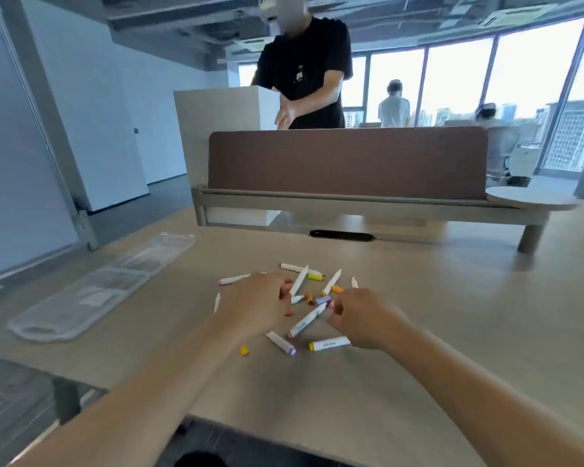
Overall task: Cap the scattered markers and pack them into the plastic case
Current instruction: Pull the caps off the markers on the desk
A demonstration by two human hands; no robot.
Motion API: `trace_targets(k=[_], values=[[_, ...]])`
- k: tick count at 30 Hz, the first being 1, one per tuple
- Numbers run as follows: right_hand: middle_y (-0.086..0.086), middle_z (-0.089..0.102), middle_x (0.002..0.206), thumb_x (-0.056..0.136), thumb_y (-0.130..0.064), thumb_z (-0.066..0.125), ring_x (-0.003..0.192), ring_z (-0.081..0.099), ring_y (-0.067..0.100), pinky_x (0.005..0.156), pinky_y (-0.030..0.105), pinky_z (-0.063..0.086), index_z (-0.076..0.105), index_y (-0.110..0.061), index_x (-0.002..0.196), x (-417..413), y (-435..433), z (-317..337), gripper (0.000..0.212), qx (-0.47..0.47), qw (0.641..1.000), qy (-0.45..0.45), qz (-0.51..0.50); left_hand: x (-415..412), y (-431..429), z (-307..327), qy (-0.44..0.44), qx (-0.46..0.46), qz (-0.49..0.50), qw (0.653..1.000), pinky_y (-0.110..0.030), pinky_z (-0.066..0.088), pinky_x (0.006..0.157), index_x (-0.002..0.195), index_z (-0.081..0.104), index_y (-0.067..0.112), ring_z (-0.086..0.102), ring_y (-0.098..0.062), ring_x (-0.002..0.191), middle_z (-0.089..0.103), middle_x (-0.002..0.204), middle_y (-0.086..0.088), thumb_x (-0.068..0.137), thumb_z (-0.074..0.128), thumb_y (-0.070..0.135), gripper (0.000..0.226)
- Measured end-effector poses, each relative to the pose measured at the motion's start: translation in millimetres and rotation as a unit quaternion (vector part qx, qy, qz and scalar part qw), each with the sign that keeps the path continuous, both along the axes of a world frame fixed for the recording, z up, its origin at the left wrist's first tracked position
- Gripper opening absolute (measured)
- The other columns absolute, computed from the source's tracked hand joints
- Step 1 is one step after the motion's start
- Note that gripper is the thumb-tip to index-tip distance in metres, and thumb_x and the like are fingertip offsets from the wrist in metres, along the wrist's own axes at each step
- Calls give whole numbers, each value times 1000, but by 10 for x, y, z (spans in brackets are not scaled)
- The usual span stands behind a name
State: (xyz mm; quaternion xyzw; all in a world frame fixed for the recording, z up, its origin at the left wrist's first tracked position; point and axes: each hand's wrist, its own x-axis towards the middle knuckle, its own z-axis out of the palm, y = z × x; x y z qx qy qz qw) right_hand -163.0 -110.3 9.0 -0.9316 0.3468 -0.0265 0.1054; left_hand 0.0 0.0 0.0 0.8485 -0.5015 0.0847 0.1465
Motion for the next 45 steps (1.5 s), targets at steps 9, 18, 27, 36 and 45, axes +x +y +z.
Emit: trace_targets(k=[9,18,27,36,45], values=[[-1,59,126,99,-26,44,115,59,25,93,37,51,57,-21,127,-87,245,-140,31,-27,997,62,-44,-277,221,-66,-24,167,34,985,-34,41,74,112,68,23,61,-22,102,65,108,-3,95,39,25,34],[4,61,125,94,-13,48,111,61,24,87,33,53,59,-20,130,-100,384,-233,39,-43,991,68,-104,-422,215,-129,51,156,79,983,-28,40,71,112,69,20,62,-24,100,68,112,-6,83,68,35,33],[5,62,123,91,-5,48,106,63,24,78,31,54,57,-17,132,-141,434,-203,44,-22,993,32,-113,-506,184,-123,82,149,132,977,-27,42,72,115,64,10,62,-22,109,64,119,-7,88,68,21,29],[2,65,98,90,-7,45,87,62,24,68,30,51,60,-20,111,87,499,-93,29,-72,992,-34,-97,-468,236,-11,119,140,133,974,-27,44,75,119,63,8,62,-23,110,65,120,-8,88,69,26,36],[0,53,74,92,-16,52,82,61,20,70,29,54,66,-13,95,500,432,-166,15,-68,993,-5,-92,-258,345,107,99,8,67,993,-33,43,71,133,41,19,60,-24,90,58,91,1,91,49,8,44]])
